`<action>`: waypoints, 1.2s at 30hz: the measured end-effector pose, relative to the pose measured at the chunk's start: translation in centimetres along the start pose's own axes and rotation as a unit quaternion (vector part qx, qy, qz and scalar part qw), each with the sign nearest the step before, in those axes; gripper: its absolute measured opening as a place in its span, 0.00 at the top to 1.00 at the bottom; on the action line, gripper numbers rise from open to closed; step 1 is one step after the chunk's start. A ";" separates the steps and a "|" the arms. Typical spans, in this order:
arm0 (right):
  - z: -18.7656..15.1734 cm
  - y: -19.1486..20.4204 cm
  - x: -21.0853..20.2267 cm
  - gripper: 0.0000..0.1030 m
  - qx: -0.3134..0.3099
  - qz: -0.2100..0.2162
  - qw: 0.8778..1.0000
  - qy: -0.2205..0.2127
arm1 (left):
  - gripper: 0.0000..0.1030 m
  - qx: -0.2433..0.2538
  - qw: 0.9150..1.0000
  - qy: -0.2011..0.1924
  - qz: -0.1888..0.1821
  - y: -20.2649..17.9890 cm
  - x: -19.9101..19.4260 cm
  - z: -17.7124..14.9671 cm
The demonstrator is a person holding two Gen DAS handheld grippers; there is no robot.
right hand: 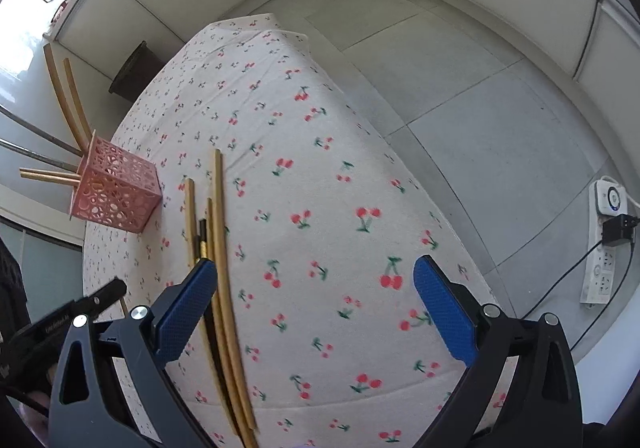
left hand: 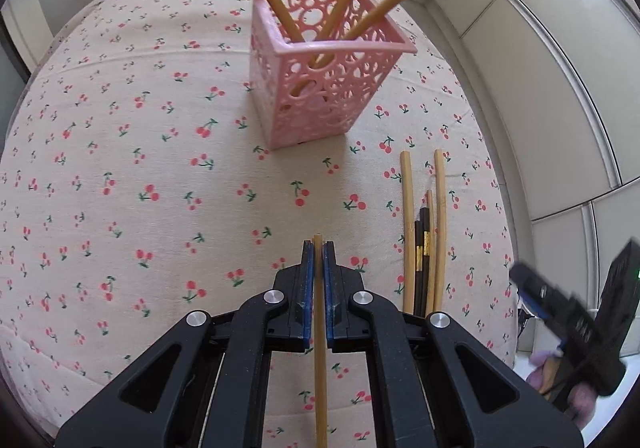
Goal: Organize utensils
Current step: 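Lift the chopstick with the left gripper while the right gripper grasps another chopstick from the row, then lift the held chopsticks with both grippers and carry them toward the pink holder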
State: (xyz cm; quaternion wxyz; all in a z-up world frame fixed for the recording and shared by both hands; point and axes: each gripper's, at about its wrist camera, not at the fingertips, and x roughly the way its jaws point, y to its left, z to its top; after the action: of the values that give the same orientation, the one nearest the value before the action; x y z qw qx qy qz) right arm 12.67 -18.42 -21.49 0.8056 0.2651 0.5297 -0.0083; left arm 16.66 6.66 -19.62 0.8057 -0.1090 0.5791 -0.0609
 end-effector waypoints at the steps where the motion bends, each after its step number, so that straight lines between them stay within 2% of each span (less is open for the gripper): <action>1: 0.8 1.2 0.0 0.07 -0.008 -0.003 1.000 -0.005 | 0.96 0.000 1.000 -0.002 -0.003 0.3 -0.5 -0.2; 5: 3.6 5.1 1.0 0.09 -0.040 -0.030 0.999 -0.015 | 0.96 -0.006 1.000 -0.010 -0.021 2.1 -3.3 -1.1; 10: 6.2 8.2 3.6 0.14 -0.049 -0.044 0.998 0.005 | 0.96 -0.003 0.999 -0.019 -0.038 2.8 -5.0 -1.1; 13: 6.6 9.4 5.2 0.17 -0.063 -0.064 0.996 0.011 | 0.96 -0.009 0.999 -0.018 -0.046 3.4 -5.5 -0.9; 15: 6.7 9.8 6.2 0.26 -0.070 -0.069 0.995 0.021 | 0.96 -0.013 0.999 -0.017 -0.049 3.9 -6.0 -0.8; 19: 6.5 9.9 7.3 0.27 -0.066 -0.054 0.996 0.027 | 0.95 -0.017 0.998 -0.013 -0.053 4.3 -6.2 -0.7; 22: 6.1 9.9 8.1 0.31 -0.072 -0.068 0.994 0.036 | 0.95 -0.019 0.998 -0.013 -0.054 4.4 -6.2 -0.6; 25: 5.7 10.7 8.2 0.47 -0.105 -0.108 0.988 0.022 | 0.95 -0.019 0.998 -0.012 -0.052 4.4 -6.3 -0.6; 27: 5.5 11.0 8.3 0.62 -0.125 -0.135 0.983 0.015 | 0.95 -0.019 0.999 -0.010 -0.049 4.4 -6.2 -0.6; 28: 5.5 11.0 8.3 0.66 -0.129 -0.140 0.982 0.013 | 0.95 -0.018 0.999 -0.008 -0.048 4.3 -6.2 -0.6; 30: 5.7 10.4 8.0 0.81 -0.120 -0.139 0.983 0.011 | 0.95 -0.016 0.999 -0.006 -0.045 4.2 -6.0 -0.6; 32: 6.1 9.4 7.7 0.91 -0.106 -0.133 0.985 0.010 | 0.95 -0.013 0.999 -0.005 -0.040 4.1 -5.9 -0.6; 36: 6.4 7.7 7.1 0.92 -0.084 -0.110 0.990 0.013 | 0.95 -0.010 0.999 -0.010 -0.035 4.1 -6.1 -0.7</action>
State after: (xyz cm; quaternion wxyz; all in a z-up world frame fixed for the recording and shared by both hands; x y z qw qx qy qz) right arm 23.46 -12.67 -22.44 0.8120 0.1369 0.5652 -0.0493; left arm 13.93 11.94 -15.17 0.8075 -0.1377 0.5676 -0.0820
